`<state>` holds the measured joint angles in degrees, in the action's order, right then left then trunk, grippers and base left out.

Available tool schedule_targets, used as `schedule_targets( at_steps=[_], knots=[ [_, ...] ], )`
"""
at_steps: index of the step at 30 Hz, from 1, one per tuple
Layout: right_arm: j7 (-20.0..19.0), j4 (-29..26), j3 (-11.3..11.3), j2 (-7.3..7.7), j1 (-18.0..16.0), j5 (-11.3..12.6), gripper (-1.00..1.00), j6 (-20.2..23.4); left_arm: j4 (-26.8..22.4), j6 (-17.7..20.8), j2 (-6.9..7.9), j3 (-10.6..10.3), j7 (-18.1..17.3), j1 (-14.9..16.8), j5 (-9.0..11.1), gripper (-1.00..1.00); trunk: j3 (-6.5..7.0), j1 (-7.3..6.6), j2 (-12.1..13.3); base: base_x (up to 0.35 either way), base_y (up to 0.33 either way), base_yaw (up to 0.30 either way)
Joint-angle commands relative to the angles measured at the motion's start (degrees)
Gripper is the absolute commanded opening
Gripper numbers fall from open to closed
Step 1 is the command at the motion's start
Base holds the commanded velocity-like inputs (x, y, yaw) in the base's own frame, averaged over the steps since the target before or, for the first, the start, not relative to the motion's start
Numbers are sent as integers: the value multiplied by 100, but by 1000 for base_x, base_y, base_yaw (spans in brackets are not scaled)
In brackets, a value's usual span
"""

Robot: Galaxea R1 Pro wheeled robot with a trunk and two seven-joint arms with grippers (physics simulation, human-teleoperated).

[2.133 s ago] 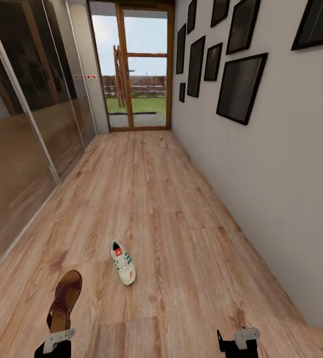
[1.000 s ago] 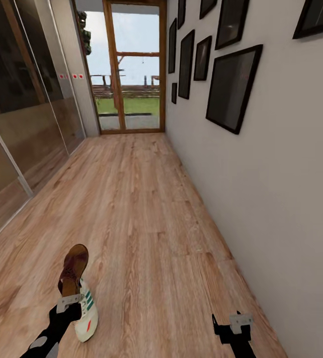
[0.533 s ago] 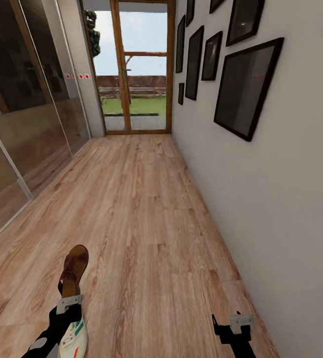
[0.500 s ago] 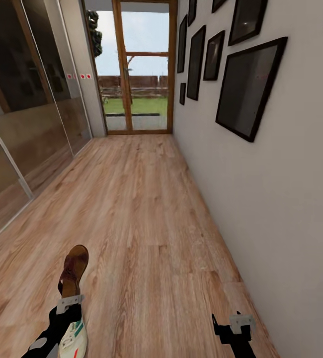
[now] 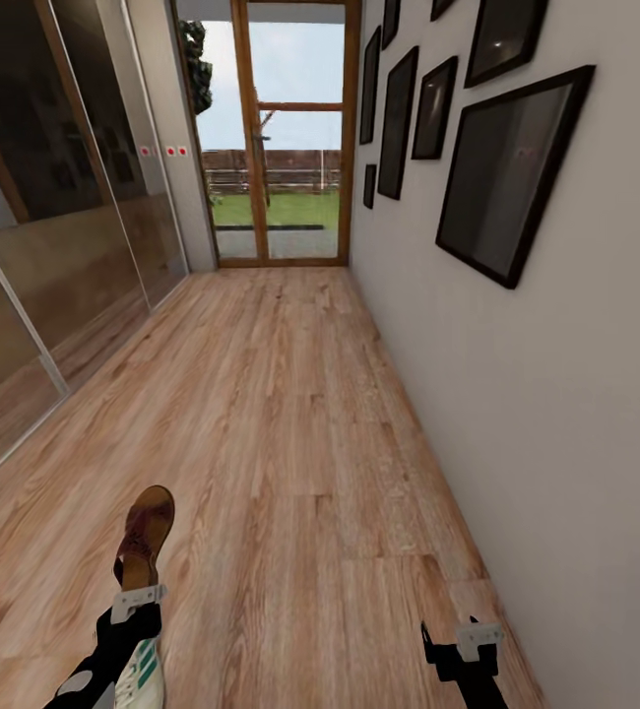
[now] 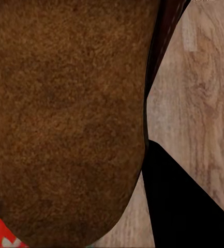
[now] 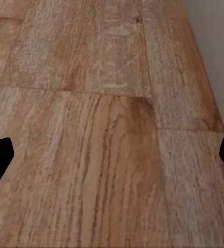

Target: Pick up the two gym shoes and the two sandals from the corridor floor and place them onto the hallstand (shoe rack) in the corridor, making sure they are on the rack and not on the floor. Arrange them so the two gym shoes are next to each other and the two sandals are next to each other.

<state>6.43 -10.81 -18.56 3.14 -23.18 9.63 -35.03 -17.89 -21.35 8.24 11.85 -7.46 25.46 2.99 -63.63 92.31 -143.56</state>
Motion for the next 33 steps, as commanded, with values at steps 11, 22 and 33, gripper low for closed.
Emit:
schedule_targets(
  at_steps=[11, 22, 33],
  knots=[
    [20, 0, -51, 2, -3, 42, 100, -12, 5, -17, 0, 38, -54, 10, 21, -100, -5, 1, -2, 165, -107, 1],
    [21, 0, -51, -2, -3, 46, 100, -12, -3, -27, 2, 36, -54, 6, 26, -100, -5, 1, -2, 12, -7, 5],
    [22, 0, -51, -6, -3, 47, 100, -13, 3, -28, 1, 36, -60, 5, 19, -100, -5, 1, -2, 98, -67, 114]
  ],
)
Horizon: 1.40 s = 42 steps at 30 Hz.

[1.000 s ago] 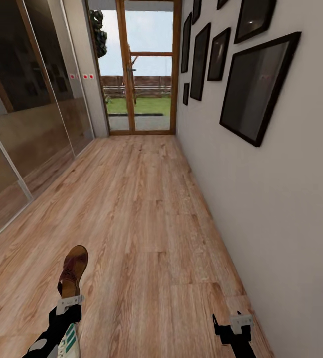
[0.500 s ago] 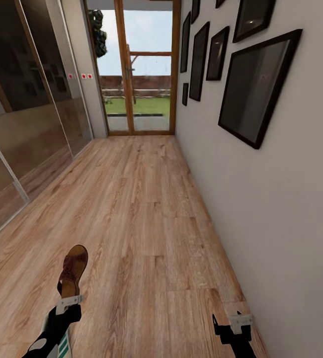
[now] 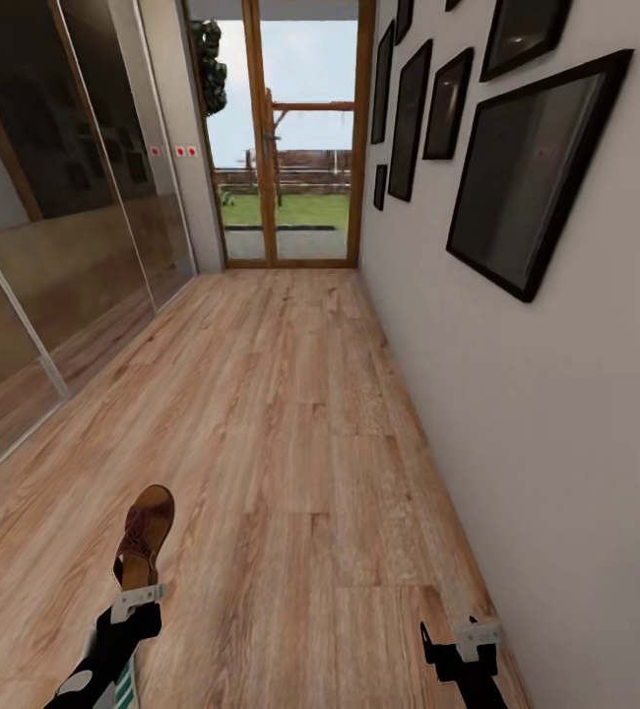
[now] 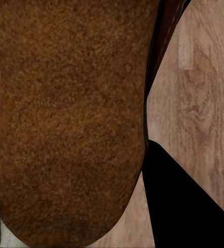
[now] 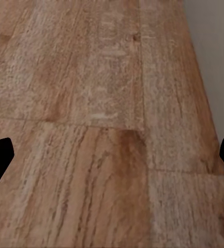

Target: Pick up the two gym shoes and the two sandals from the corridor floor and place them onto the hallstand (shoe rack) in the corridor, making sure they are on the rack and not on the floor. Arrange them so the two gym shoes are next to each other and the two sandals are next to each other.

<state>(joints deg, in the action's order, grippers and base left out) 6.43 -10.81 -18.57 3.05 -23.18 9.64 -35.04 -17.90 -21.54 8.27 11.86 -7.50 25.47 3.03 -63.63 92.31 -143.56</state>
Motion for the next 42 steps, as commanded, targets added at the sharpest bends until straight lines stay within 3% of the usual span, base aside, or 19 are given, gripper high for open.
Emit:
schedule_targets(
  at_steps=[1, 33, 42],
  knots=[
    [21, 0, -50, 2, -2, 46, 100, -12, 4, -8, -3, 36, -57, 7, 17, -100, -5, 1, -2, 210, -172, 31],
    [19, 0, -50, 2, -2, 44, 100, -12, -55, -25, 0, 36, -50, 2, 23, -100, -5, 1, -2, 107, -56, 3],
    [24, 0, -50, 2, -2, 44, 100, -12, -55, -25, 4, 37, -50, 2, 23, -100, -5, 1, -2, 259, -1, 0]
  ],
)
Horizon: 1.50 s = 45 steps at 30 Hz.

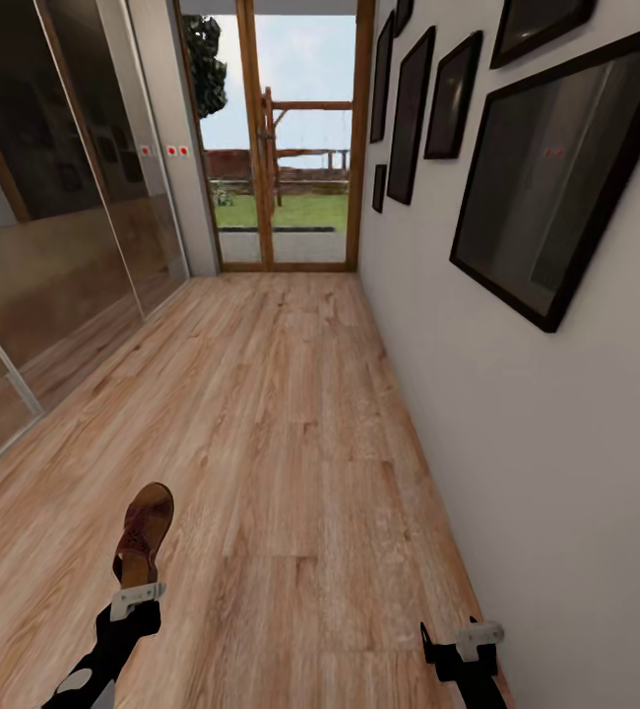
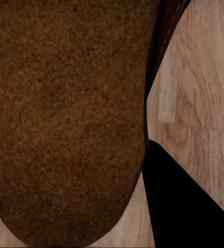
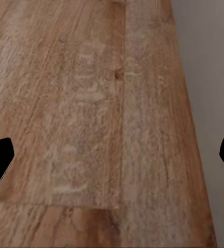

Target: Pick up the two gym shoes and the two sandals from the corridor floor and place them onto the hallstand (shoe rack) in the corridor, making sure they are on the rack and not on the floor. Arrange them so the two gym shoes are next to each other and the two sandals are next to each other.

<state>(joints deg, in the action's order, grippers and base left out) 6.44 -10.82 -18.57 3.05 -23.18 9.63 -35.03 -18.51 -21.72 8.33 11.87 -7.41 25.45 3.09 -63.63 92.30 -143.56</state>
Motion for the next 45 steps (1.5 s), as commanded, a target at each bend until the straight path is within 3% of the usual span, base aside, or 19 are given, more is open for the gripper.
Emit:
schedule_targets(
  at_steps=[1, 45],
  knots=[
    [21, 1, -50, 3, -3, 46, 100, -13, 5, -7, -3, 38, -59, 4, 16, -100, -5, 2, -2, 323, 0, 0],
    [15, -3, -50, -6, -3, 39, 100, -4, 5, -24, 6, 61, -59, 12, 69, -100, -5, 2, -2, 338, 0, 16]
  ],
)
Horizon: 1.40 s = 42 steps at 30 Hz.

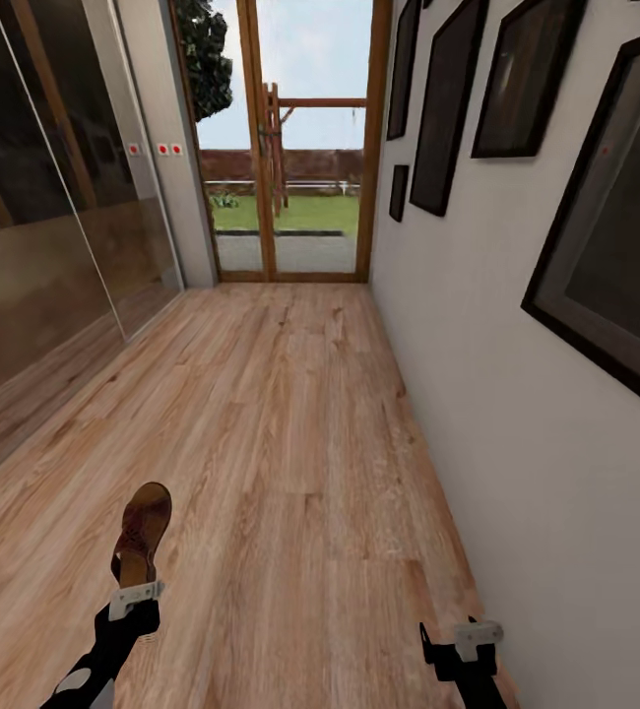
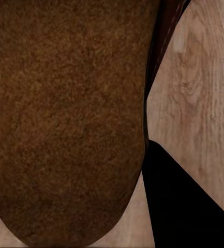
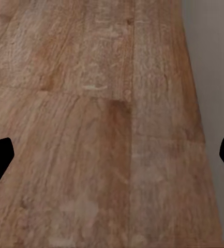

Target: Pick up the two gym shoes and the two sandals from the corridor floor and place them onto the hallstand (shoe rack) in the corridor, making sure they are on the rack and not on the floor. Arrange them so the two gym shoes are next to each other and the two sandals are next to each other.

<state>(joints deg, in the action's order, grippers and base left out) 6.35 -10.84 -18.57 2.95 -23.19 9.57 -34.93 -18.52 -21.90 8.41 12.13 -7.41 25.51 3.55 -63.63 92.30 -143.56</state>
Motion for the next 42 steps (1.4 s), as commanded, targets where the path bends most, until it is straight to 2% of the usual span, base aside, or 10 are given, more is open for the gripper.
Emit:
schedule_targets(
  at_steps=[1, 42],
  knots=[
    [24, 0, -50, 3, -1, 45, 100, -13, 6, -7, -2, 36, -59, 6, 22, -100, -5, 2, -2, 339, 0, 223],
    [33, 4, -50, 20, -1, 52, 100, -20, 78, -20, 4, 54, -43, -37, 34, -100, -5, 2, -2, 339, 0, 274]
  ],
)
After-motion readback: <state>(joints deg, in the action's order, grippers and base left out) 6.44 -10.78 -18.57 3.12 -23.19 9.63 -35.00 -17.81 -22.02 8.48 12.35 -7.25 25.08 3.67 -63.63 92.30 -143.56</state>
